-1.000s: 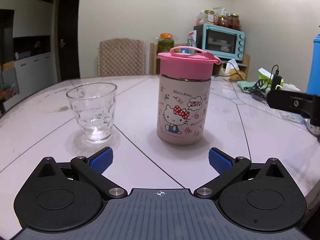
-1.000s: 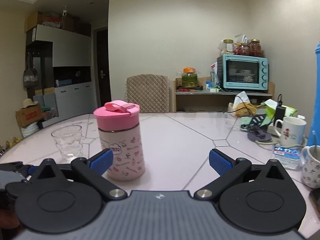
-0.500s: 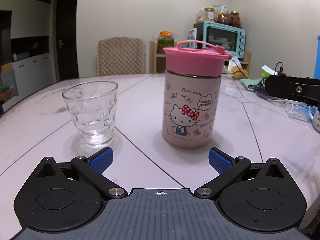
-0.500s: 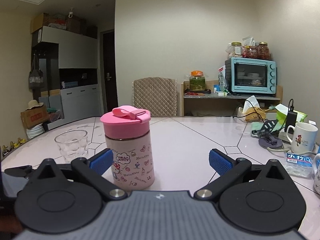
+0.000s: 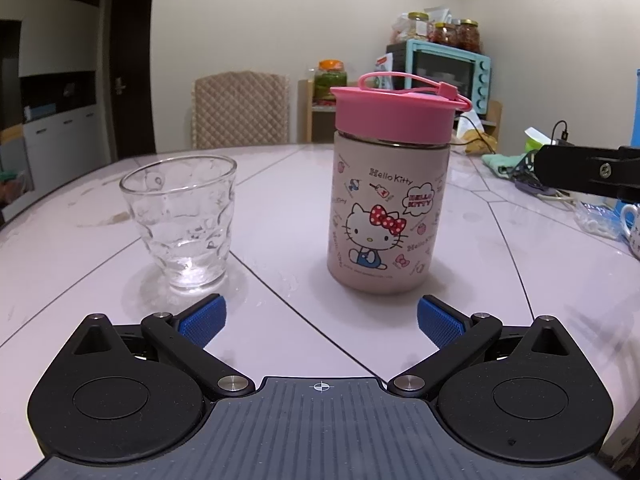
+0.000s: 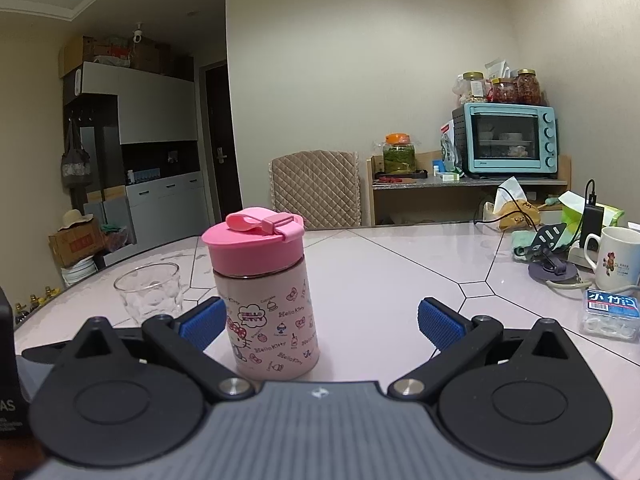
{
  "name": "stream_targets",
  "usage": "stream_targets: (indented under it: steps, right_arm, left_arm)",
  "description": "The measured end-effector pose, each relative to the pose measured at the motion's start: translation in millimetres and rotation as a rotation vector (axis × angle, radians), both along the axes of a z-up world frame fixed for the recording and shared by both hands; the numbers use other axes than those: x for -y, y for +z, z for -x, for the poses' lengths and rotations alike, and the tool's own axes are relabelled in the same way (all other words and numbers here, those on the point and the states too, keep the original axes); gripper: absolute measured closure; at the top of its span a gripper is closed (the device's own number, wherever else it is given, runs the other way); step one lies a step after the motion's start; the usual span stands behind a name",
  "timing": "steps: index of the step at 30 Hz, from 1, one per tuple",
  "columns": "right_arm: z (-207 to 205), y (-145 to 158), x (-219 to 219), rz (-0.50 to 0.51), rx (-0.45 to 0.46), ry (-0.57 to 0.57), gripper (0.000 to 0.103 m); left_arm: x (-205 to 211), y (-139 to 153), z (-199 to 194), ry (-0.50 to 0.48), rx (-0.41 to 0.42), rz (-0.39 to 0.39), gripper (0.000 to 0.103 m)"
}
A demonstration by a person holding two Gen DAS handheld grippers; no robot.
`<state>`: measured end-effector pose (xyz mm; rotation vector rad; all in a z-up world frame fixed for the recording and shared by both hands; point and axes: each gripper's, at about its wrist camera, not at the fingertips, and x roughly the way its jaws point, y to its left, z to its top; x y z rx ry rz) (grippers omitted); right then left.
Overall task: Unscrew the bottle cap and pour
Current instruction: 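Move the left gripper toward the pink-capped Hello Kitty bottle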
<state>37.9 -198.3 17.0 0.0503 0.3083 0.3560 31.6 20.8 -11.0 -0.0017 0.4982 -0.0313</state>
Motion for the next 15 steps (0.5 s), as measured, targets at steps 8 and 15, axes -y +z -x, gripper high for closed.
stream_targets:
  steps: [8,15]
  right_arm:
    - [-3.3,-1.3,0.5,-0.016,-0.007,0.009,0.0]
    - [-4.3,-0.9,0.1,-0.023,-0.006,0.013,0.0]
  left_arm:
    - [3.3,-2.2,-3.4,-0.018,0.004,-0.002,0.0]
    - [5.1,-0.8,-6.3,-0.048,0.014,-0.003,0.0]
